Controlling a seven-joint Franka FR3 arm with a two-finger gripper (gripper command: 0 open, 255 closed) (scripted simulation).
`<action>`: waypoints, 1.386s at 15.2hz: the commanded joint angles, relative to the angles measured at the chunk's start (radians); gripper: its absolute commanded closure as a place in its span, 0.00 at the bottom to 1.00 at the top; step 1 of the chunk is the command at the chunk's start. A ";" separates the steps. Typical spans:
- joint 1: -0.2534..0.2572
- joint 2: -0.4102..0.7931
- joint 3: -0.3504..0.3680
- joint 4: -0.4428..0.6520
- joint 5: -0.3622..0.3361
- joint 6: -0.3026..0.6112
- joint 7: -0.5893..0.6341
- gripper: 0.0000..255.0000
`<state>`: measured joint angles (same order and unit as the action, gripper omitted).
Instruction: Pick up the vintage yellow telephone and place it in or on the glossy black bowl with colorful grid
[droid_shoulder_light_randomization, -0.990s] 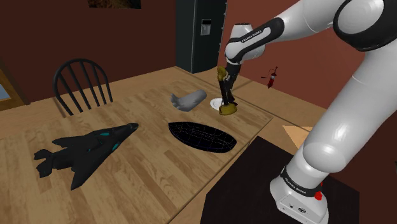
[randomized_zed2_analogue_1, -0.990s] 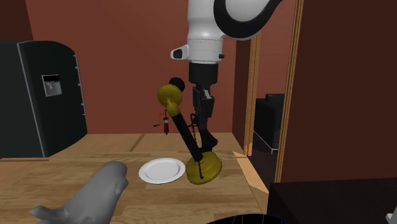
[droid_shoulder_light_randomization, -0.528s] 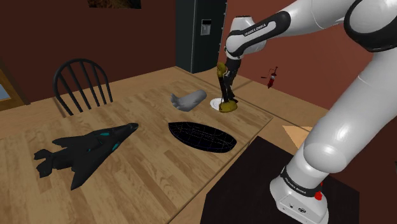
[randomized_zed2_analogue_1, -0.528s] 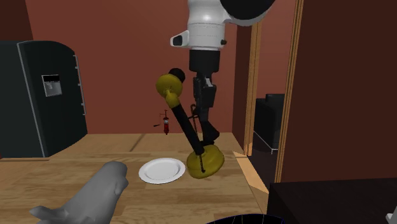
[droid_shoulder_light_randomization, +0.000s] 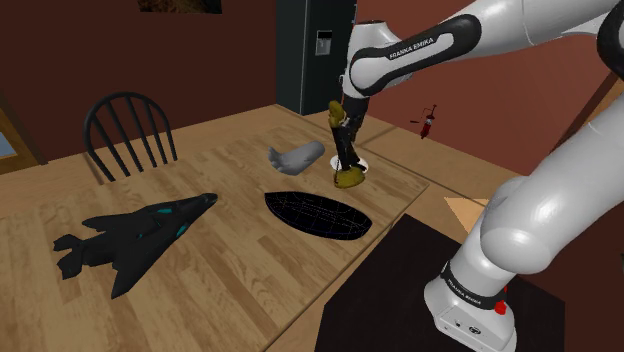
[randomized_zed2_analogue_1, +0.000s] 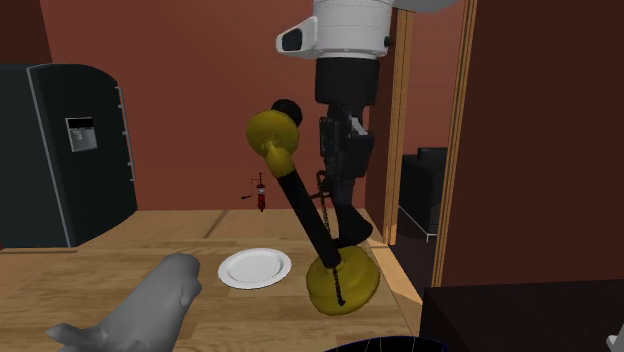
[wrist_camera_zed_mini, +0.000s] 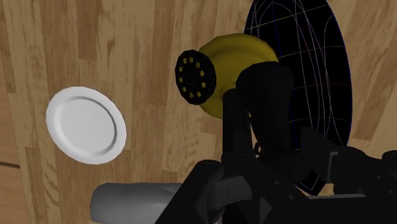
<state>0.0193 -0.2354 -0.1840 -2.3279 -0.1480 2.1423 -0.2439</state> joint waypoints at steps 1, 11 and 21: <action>0.021 -0.022 0.034 -0.017 0.003 -0.010 0.054 1.00; 0.099 -0.065 0.160 -0.077 0.030 -0.011 0.241 1.00; 0.095 0.003 0.158 -0.155 0.019 0.135 0.257 1.00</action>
<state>0.1142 -0.2395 -0.0266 -2.4761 -0.1283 2.2607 0.0099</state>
